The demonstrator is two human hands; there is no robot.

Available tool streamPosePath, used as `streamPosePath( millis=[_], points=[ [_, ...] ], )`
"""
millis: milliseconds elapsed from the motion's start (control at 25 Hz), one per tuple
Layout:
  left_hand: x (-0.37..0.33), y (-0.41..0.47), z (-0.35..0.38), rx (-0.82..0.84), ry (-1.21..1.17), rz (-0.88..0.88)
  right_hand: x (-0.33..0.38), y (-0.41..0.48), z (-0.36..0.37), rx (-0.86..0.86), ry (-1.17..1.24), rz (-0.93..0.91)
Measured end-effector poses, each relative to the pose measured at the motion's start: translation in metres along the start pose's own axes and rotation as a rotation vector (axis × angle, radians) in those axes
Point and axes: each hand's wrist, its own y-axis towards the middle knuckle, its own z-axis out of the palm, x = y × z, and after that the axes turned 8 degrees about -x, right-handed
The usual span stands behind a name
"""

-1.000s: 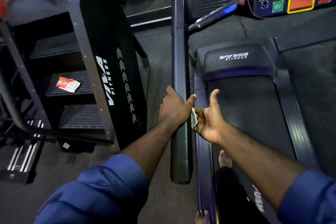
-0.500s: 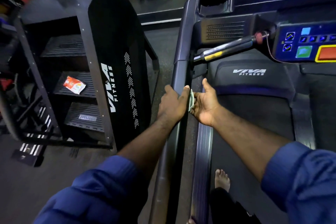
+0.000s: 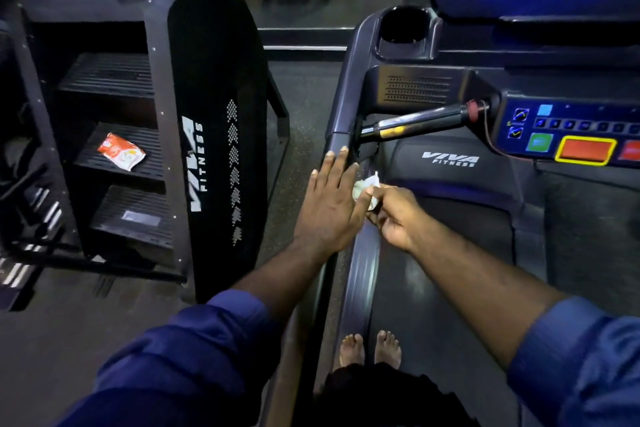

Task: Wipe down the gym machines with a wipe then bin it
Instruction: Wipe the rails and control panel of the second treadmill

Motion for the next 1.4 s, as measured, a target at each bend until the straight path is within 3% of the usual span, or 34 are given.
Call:
streamPosePath(
  millis=[120, 320, 520, 720, 1080, 1200, 1320, 1400],
  points=[
    [0.0, -0.004, -0.003, -0.029, -0.098, 0.059, 0.026, -0.03, -0.017, 0.027, -0.018, -0.106],
    [-0.016, 0.013, -0.018, 0.016, -0.321, 0.063, 0.058, -0.07, -0.04, -0.077, -0.157, -0.313],
    [-0.054, 0.059, -0.034, -0.013, -0.467, 0.136, 0.084, -0.075, -0.077, -0.115, -0.133, -0.358],
    [-0.111, 0.113, -0.017, 0.026, -0.465, 0.147, 0.138, -0.06, -0.132, -0.184, -0.107, -0.438],
    [-0.186, 0.178, 0.022, 0.134, -0.224, 0.242, 0.208, -0.023, -0.206, -0.434, -0.294, -0.832],
    [-0.193, 0.2, 0.034, 0.196, -0.162, 0.12, 0.222, -0.018, -0.207, -0.538, -0.448, -1.034],
    [-0.183, 0.228, 0.033, 0.345, -0.233, 0.023, 0.229, -0.015, -0.206, -0.664, -0.568, -1.386],
    [-0.17, 0.24, 0.031, 0.462, -0.228, 0.042, 0.222, -0.004, -0.203, -0.639, -0.733, -1.565]
  ],
)
